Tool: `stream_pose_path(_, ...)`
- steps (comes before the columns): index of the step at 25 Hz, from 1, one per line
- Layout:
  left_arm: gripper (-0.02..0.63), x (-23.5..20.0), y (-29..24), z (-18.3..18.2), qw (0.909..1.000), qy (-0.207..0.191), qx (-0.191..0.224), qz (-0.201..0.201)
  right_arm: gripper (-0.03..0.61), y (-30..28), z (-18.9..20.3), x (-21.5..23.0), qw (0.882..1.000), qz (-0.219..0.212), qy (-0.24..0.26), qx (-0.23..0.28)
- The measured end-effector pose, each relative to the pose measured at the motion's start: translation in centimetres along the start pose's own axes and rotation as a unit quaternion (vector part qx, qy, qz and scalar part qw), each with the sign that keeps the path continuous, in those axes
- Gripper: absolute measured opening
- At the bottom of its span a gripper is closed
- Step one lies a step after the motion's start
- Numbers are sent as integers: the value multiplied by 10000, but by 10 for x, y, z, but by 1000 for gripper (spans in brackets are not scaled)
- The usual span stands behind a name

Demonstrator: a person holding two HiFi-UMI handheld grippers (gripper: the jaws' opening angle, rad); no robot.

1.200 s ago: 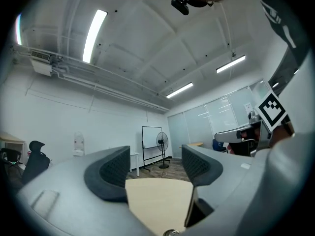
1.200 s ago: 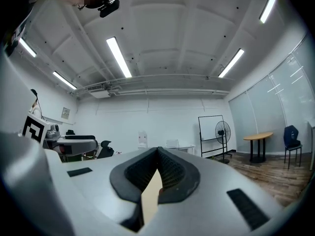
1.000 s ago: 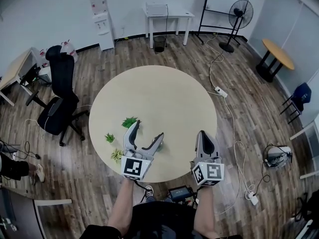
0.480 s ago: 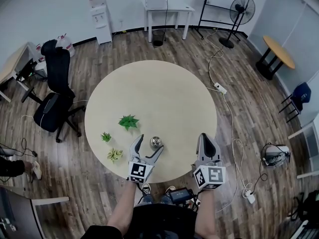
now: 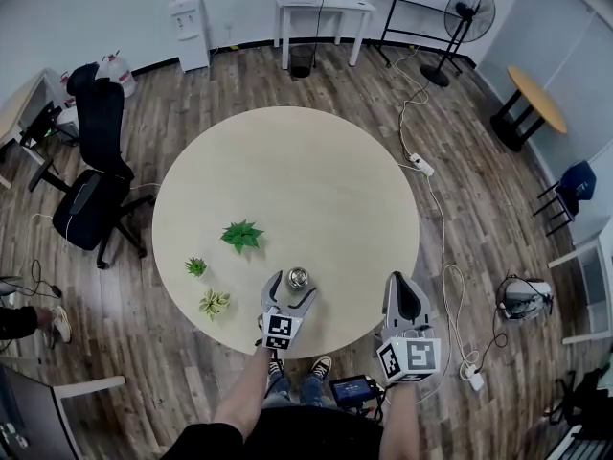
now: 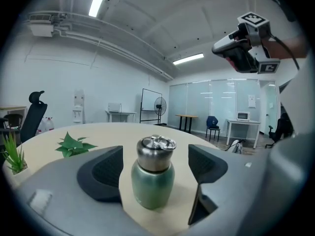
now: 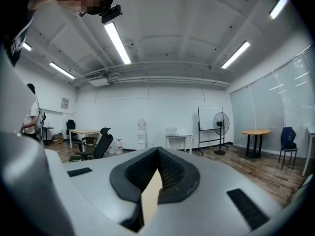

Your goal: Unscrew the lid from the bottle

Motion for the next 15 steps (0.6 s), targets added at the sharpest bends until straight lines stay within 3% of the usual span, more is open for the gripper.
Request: stream_pose_path(15, 433, 0, -50, 61, 9978, 206, -624, -106, 3, 1, 16, 1, 9992, -84, 160, -366)
Point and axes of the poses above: the fingertips, and each gripper's own axes: y backward along the fingers, x to its right, z out of its underside, the point moved 5 cm from there along y, backward along the fingers, and after that the axes turned 2 degrees about -x, right-handed, at the moved point
